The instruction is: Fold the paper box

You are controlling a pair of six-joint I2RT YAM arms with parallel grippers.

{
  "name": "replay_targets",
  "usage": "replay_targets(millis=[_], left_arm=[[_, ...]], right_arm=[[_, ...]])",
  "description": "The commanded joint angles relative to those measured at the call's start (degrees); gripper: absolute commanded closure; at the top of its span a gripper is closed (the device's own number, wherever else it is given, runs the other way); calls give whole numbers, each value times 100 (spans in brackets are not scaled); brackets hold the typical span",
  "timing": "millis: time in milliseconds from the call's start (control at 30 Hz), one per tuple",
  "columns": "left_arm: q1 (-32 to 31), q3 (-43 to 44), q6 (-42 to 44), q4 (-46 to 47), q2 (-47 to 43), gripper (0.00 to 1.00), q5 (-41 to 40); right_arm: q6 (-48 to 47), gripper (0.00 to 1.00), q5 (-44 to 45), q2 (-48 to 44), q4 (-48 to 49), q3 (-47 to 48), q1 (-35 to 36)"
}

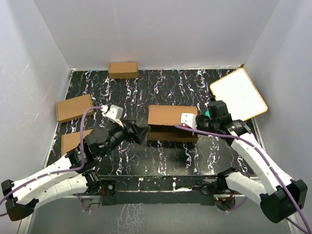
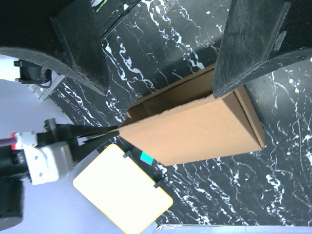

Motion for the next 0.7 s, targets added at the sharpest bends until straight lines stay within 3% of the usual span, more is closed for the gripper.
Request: replay_targets(millis=[0, 367, 667], left_arm=[[5, 753, 206, -351, 455, 15, 222], [214, 1684, 96, -367, 1589, 14, 596], [1186, 1756, -530, -140, 2242, 17, 2062]], right_arm=[[53, 87, -266, -146, 16, -33, 13], [99, 86, -320, -226, 22, -182, 15], [124, 84, -351, -266, 40, -262, 15]])
